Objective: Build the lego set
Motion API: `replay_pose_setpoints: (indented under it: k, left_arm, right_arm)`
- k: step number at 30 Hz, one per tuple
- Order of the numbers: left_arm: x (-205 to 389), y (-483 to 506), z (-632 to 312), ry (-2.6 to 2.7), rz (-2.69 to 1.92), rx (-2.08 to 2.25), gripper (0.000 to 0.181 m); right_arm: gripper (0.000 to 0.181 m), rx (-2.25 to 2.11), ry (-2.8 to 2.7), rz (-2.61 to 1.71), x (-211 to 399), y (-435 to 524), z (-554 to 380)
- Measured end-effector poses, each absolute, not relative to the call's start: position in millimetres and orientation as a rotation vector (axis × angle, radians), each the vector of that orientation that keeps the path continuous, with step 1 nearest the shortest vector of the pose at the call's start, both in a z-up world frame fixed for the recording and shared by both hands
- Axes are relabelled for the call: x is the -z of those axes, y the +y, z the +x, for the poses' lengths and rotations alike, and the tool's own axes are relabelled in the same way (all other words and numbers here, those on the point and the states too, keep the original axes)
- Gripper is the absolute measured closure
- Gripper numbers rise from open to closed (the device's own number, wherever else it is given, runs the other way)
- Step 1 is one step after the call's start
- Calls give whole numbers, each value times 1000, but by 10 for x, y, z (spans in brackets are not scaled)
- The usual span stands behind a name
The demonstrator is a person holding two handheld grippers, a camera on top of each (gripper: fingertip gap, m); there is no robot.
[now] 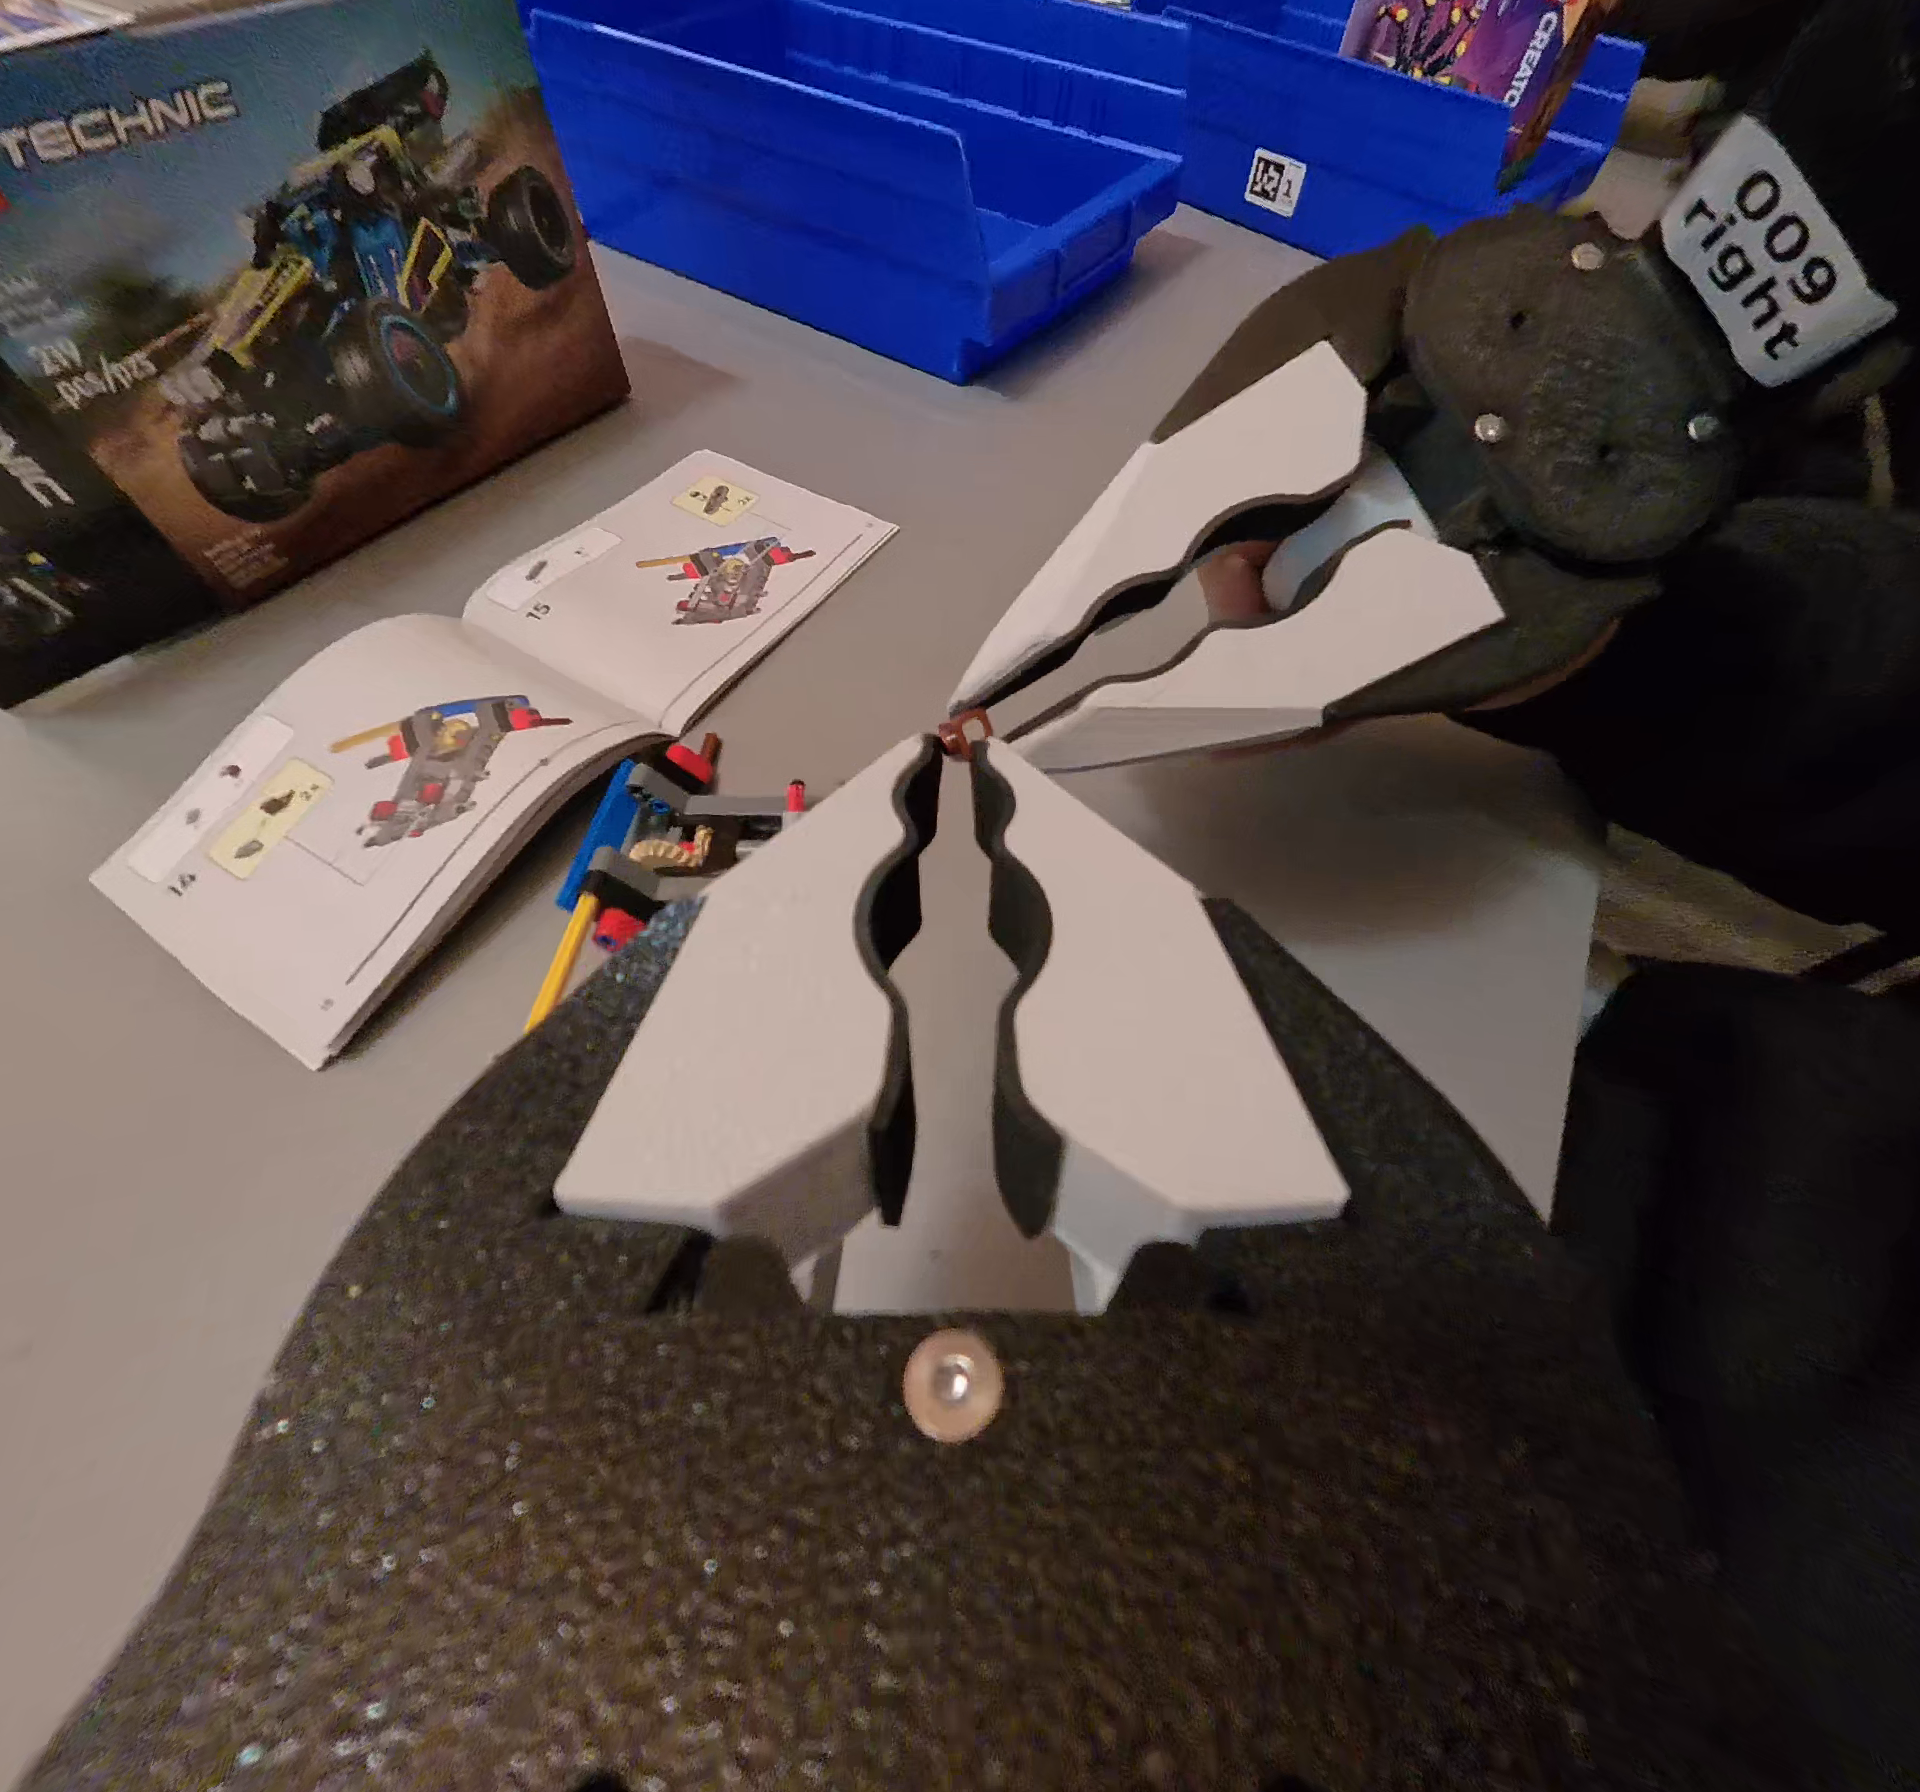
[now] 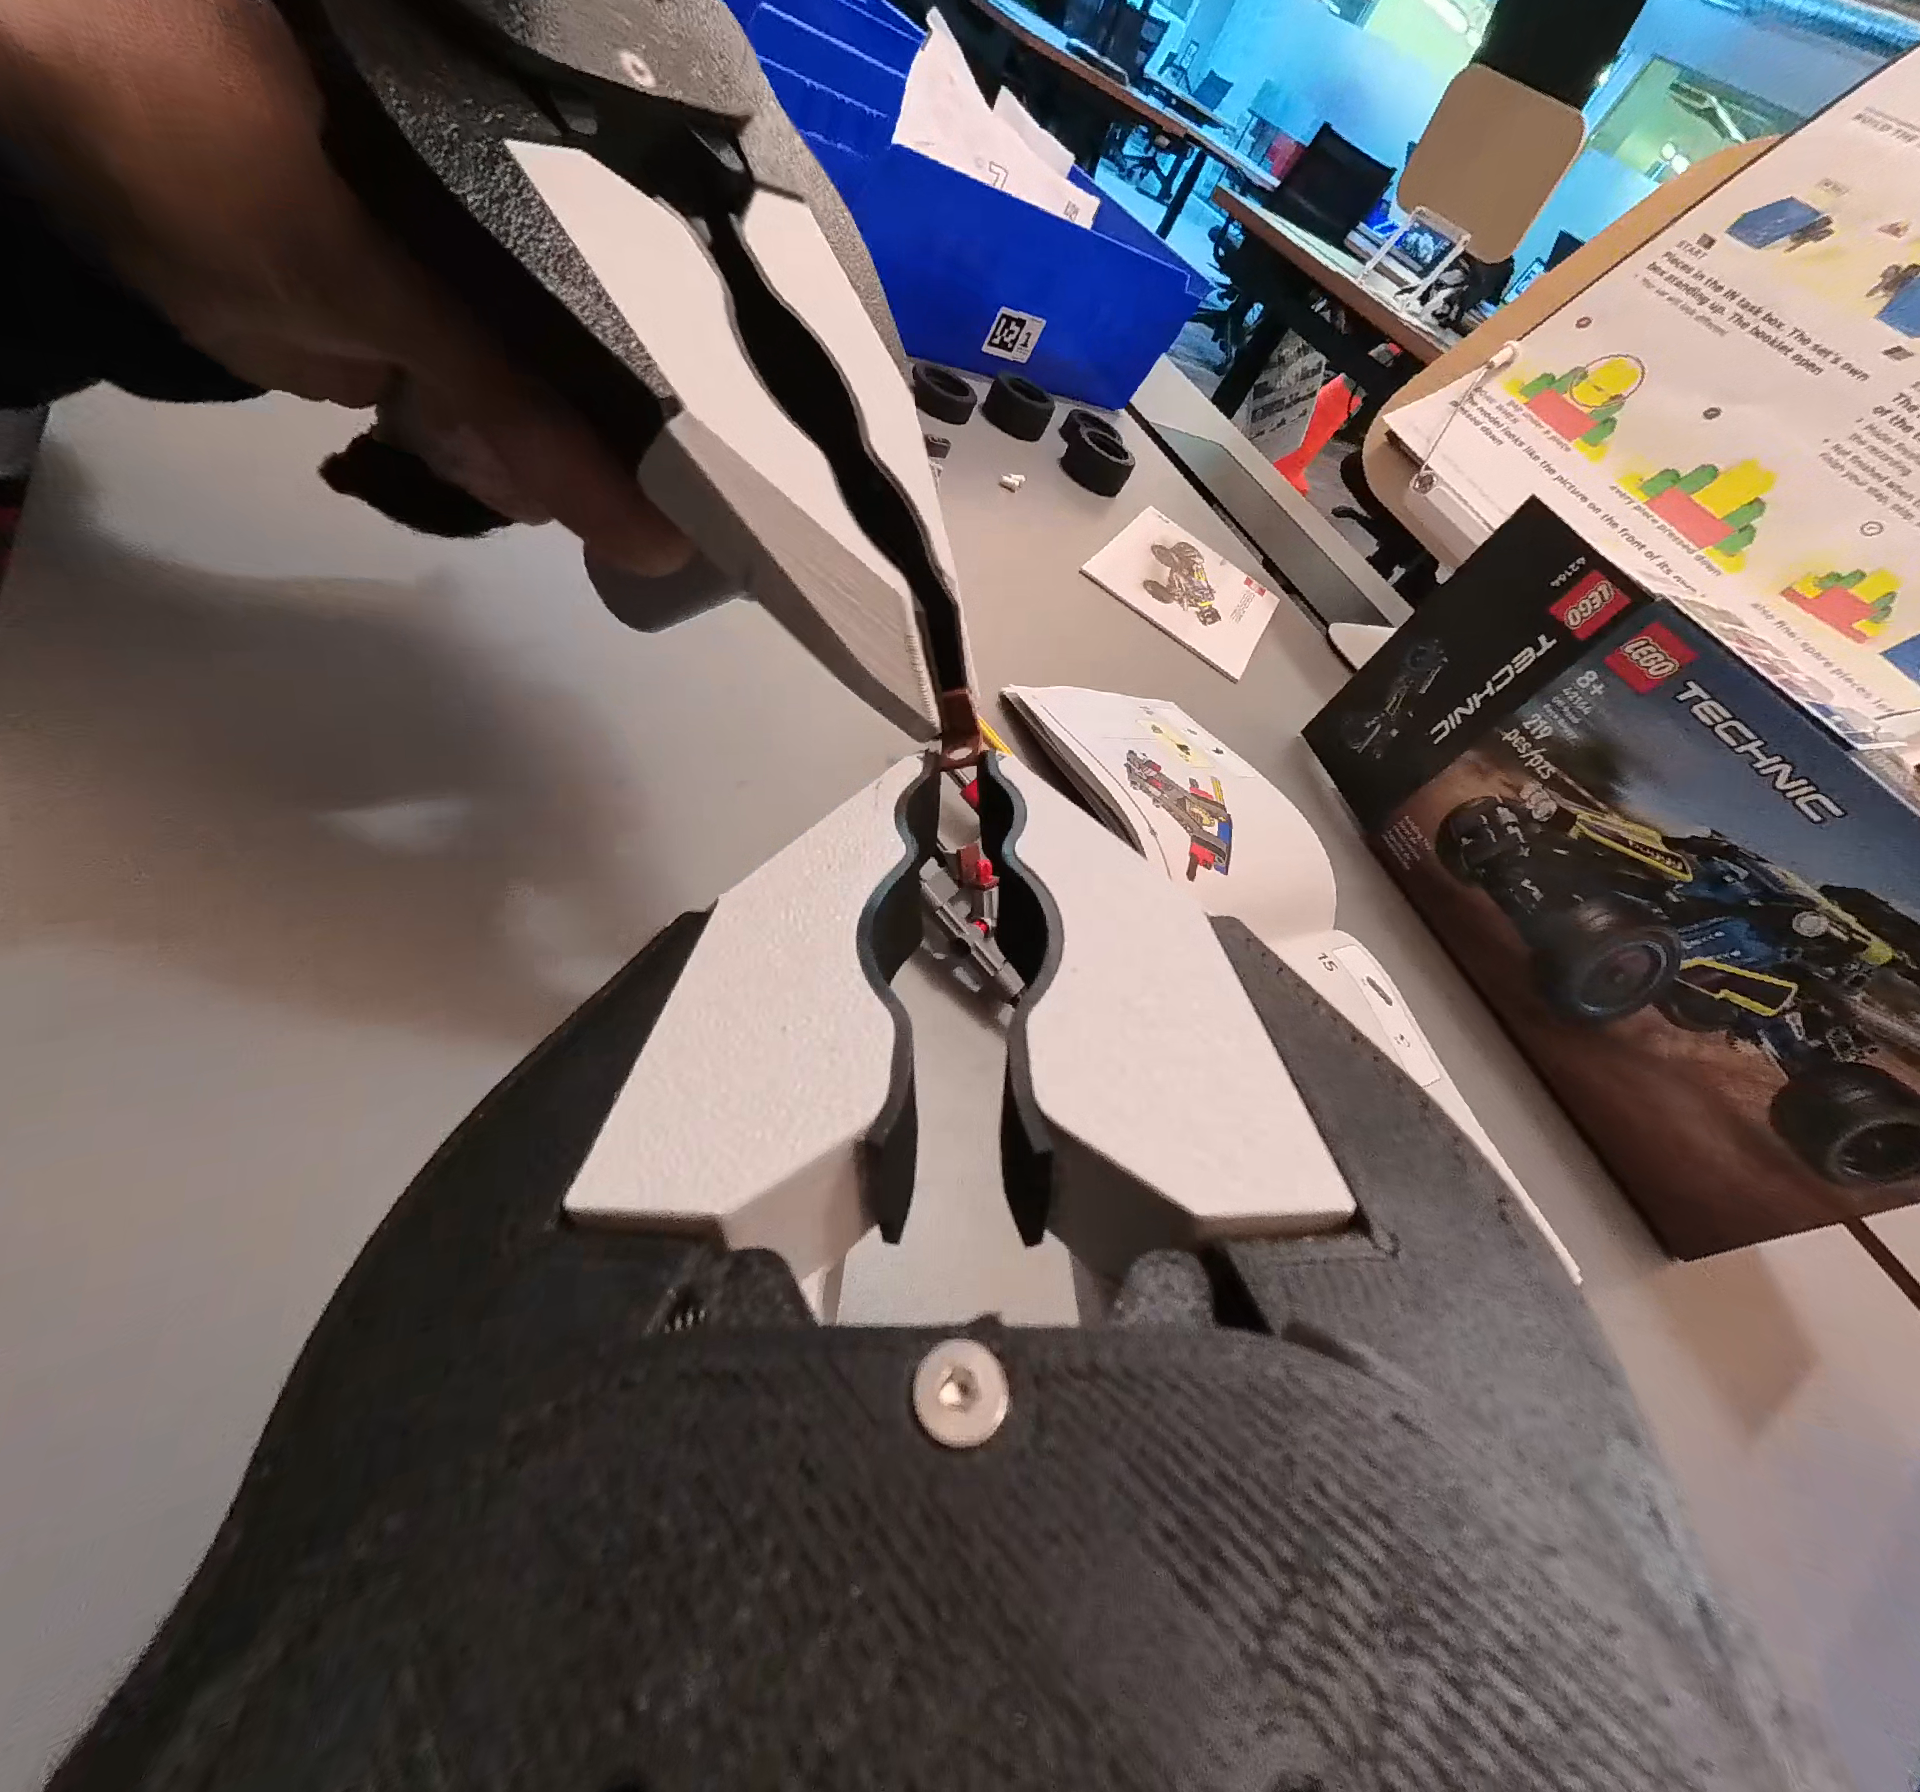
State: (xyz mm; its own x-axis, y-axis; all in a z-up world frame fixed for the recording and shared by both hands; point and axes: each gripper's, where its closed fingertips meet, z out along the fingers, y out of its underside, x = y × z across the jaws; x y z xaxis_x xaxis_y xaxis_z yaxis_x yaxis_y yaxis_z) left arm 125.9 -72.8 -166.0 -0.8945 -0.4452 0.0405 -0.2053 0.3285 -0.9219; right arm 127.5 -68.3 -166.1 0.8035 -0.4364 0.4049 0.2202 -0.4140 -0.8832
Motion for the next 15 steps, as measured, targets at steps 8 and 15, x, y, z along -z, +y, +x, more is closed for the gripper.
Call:
replay_pose_setpoints:
  k: [8,15]
  left_arm:
    - [1642,-733,1293,2372,-755,1644,181]
    - [1694,-759,1303,2407,-793,1571,181]
  right_arm:
    - [167,808,144,-1809,1617,-660,1287]
    - [171,986,55,-1853,1643,-645,1303]
